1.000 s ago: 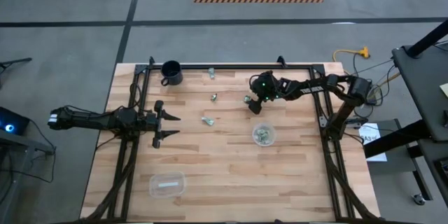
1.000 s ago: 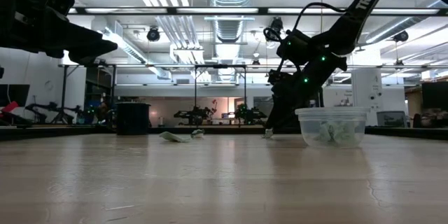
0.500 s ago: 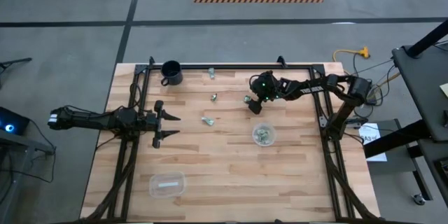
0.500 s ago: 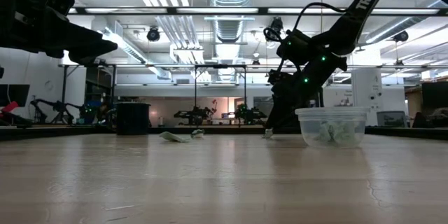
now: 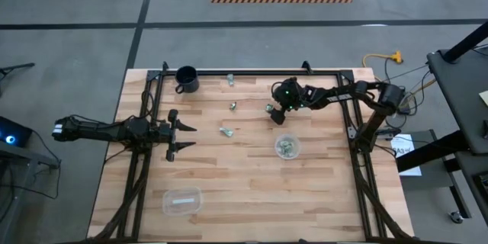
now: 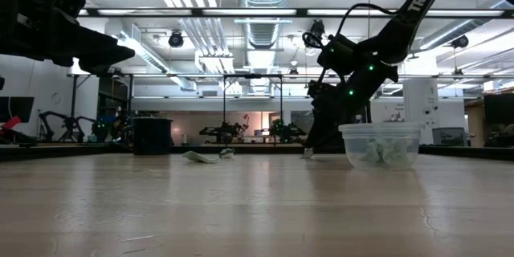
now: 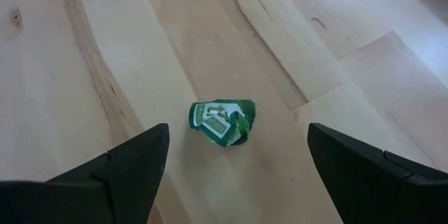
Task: Pick and place Stevia / Truvia into bins
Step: Put the green truvia packet into the left transparent container
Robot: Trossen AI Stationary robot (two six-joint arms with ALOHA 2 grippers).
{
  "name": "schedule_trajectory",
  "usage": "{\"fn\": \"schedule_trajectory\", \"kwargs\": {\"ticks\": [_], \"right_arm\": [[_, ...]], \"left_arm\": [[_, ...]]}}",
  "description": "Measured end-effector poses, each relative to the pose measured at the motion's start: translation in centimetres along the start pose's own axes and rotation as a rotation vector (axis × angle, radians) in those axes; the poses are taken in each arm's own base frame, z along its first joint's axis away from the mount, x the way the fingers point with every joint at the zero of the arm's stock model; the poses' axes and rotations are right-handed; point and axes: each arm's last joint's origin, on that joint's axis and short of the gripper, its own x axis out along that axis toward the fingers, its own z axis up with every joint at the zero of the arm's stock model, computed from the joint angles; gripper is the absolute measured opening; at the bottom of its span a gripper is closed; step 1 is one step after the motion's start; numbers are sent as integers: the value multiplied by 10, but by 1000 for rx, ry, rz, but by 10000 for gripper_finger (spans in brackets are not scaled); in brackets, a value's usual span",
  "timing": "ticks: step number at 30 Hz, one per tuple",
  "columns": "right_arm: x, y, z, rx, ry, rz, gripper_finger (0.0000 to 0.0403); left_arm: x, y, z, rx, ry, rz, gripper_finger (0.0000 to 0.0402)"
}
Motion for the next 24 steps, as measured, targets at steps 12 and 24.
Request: {"fn": "schedule_trajectory", "kwargs": {"ticks": [12, 24], "right_arm": [[27, -2, -7, -33, -20, -3, 328], [22, -2, -7, -1, -6, -1, 253]], "left_arm": [[0, 0, 0, -7, -2, -1, 212], [0, 0, 5, -84, -53, 0, 212]]}}
